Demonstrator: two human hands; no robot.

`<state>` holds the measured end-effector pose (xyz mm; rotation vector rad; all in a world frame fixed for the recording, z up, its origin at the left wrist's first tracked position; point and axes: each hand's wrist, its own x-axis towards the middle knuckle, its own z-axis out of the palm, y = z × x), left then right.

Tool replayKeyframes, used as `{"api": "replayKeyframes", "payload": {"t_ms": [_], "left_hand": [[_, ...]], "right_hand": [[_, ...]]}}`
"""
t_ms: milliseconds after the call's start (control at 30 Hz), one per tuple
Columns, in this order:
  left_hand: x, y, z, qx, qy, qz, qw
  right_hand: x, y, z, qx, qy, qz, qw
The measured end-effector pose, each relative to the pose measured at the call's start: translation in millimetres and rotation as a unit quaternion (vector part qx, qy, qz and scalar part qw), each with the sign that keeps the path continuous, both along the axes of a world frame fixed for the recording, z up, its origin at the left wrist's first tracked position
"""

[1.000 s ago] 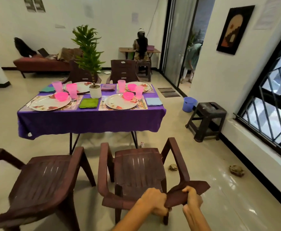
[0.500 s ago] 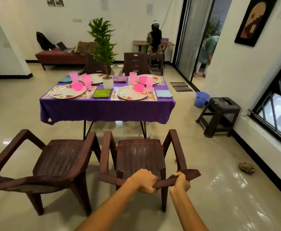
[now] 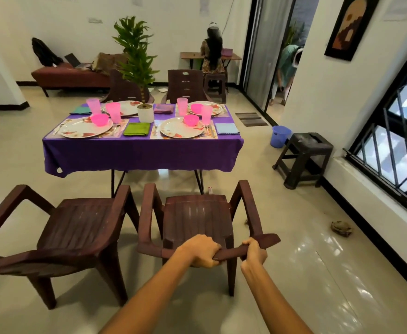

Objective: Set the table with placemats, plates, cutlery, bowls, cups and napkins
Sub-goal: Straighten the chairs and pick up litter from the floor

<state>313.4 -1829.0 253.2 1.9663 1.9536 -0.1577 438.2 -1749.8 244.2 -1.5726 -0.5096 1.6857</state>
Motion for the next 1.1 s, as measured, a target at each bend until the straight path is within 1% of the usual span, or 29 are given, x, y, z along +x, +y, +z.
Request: {"api": "replayKeyframes", "payload": {"t_ms": [167, 267, 300, 367, 433, 467, 500, 533, 600, 633, 667, 733, 767, 833, 900, 933, 1000, 1100], "left_hand": [[-1, -4, -9, 0.005, -0.021, 0.031, 0.999], [11, -5, -5, 0.011, -0.075, 0.056, 0.996], [19, -2, -1, 0.026, -0.104, 0.068, 0.992], [36, 9, 7, 0.076, -0.148, 0.094, 0.982], [52, 25, 11, 0.13, -0.17, 0.139, 0.967], [59, 34, 13, 0.143, -0.184, 0.167, 0.958], [66, 41, 15, 0.141, -0.193, 0.187, 0.953], [72, 45, 14, 0.121, -0.193, 0.19, 0.955], [84, 49, 7, 0.065, -0.148, 0.152, 0.975], [85, 51, 2, 0.052, -0.125, 0.132, 0.982], [85, 53, -2, 0.052, -0.116, 0.123, 0.984], [79, 59, -3, 0.06, -0.12, 0.12, 0.984], [76, 62, 1, 0.062, -0.127, 0.114, 0.983], [69, 79, 4, 0.051, -0.178, 0.11, 0.977], [64, 104, 10, 0.06, -0.251, 0.135, 0.957], [64, 119, 12, 0.074, -0.27, 0.152, 0.948], [63, 156, 15, 0.117, -0.276, 0.184, 0.936], [69, 207, 12, 0.194, -0.255, 0.228, 0.92]], "right_hand": [[9, -1, -14, 0.031, 0.015, 0.033, 0.999], [19, -3, -17, 0.054, 0.036, 0.043, 0.997], [23, -2, -18, 0.07, 0.026, 0.042, 0.996], [32, 5, -18, 0.111, -0.045, 0.047, 0.992], [44, 19, -12, 0.163, -0.131, 0.051, 0.977], [48, 29, -8, 0.193, -0.17, 0.062, 0.964], [50, 39, -8, 0.227, -0.202, 0.089, 0.948], [51, 45, -5, 0.255, -0.227, 0.132, 0.931], [50, 57, -10, 0.272, -0.245, 0.224, 0.903], [49, 61, -14, 0.28, -0.258, 0.258, 0.888], [49, 62, -17, 0.287, -0.278, 0.277, 0.874], [50, 64, -19, 0.313, -0.311, 0.279, 0.853], [50, 66, -19, 0.319, -0.314, 0.271, 0.852], [50, 78, -21, 0.3, -0.298, 0.258, 0.869], [49, 97, -22, 0.289, -0.282, 0.256, 0.878], [50, 108, -22, 0.291, -0.279, 0.26, 0.877], [49, 135, -18, 0.319, -0.296, 0.275, 0.858], [49, 174, -13, 0.362, -0.329, 0.304, 0.818]]}}
